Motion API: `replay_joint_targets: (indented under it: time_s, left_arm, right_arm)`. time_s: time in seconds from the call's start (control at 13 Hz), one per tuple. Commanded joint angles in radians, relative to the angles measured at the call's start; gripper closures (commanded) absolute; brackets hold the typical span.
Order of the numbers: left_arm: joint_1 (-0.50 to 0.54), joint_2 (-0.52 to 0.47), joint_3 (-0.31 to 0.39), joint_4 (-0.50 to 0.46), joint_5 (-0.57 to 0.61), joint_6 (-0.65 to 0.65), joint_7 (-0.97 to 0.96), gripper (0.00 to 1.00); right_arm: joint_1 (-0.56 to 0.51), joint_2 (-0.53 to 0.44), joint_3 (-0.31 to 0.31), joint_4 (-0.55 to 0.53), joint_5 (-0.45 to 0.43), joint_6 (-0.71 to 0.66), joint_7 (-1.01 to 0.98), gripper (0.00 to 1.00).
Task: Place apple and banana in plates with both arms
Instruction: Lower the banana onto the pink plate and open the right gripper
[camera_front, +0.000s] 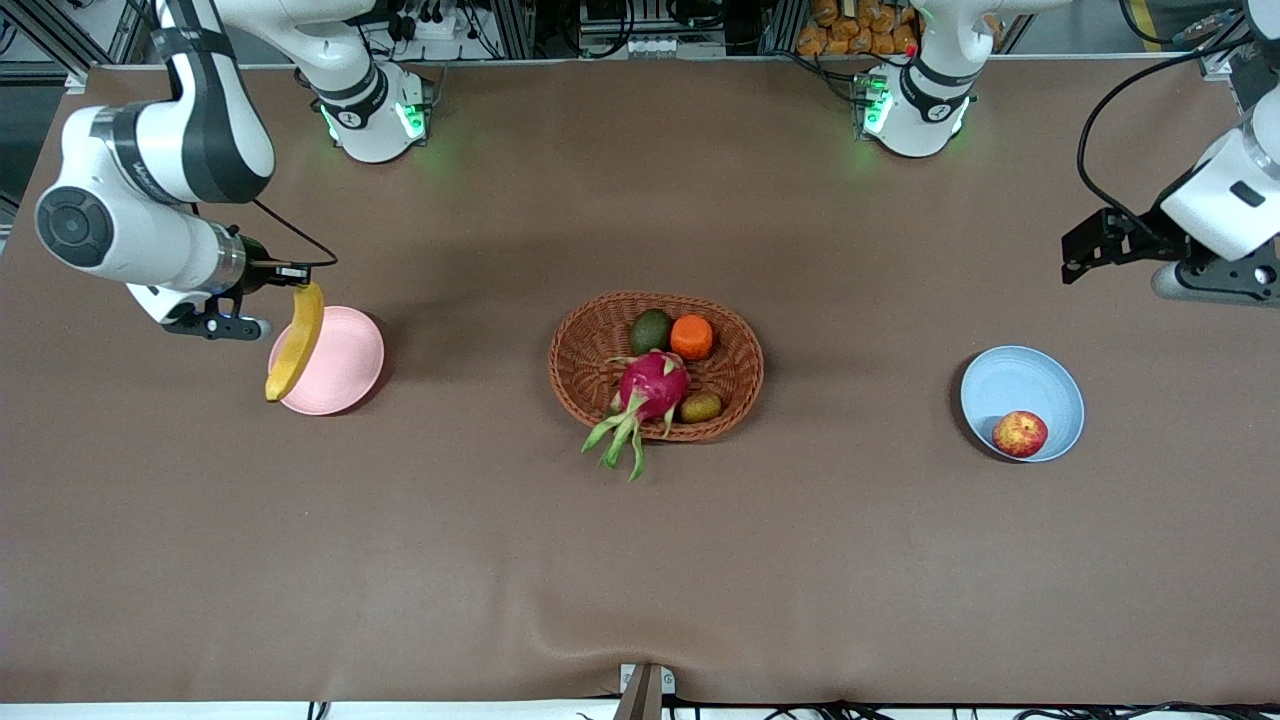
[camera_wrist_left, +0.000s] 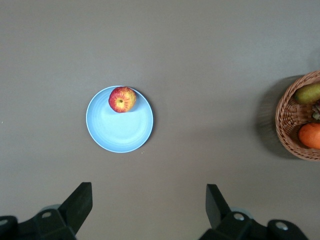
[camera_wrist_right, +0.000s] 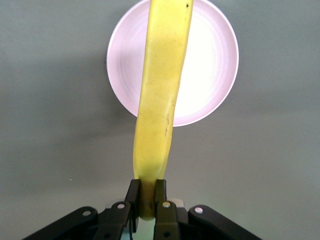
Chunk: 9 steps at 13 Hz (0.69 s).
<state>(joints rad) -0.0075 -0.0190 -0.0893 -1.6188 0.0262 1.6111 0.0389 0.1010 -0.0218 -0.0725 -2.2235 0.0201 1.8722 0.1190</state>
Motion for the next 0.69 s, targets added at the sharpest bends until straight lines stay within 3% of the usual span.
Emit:
replay_joint_targets:
  time_s: [0.0, 0.62]
  left_arm:
    - [-0.006, -0.038, 0.019, -0.041, -0.015, 0.004, 0.001, 0.0]
    - [-0.006, -0.041, 0.039, 0.011, -0.037, 0.018, -0.013, 0.0]
  right_arm:
    - [-0.064, -0.018, 0.014, -0.093, -0.011, 0.103, -0.068, 1.0]
    - [-0.083, 0.108, 0.016, -0.094, -0.011, 0.183, -0.122, 1.0]
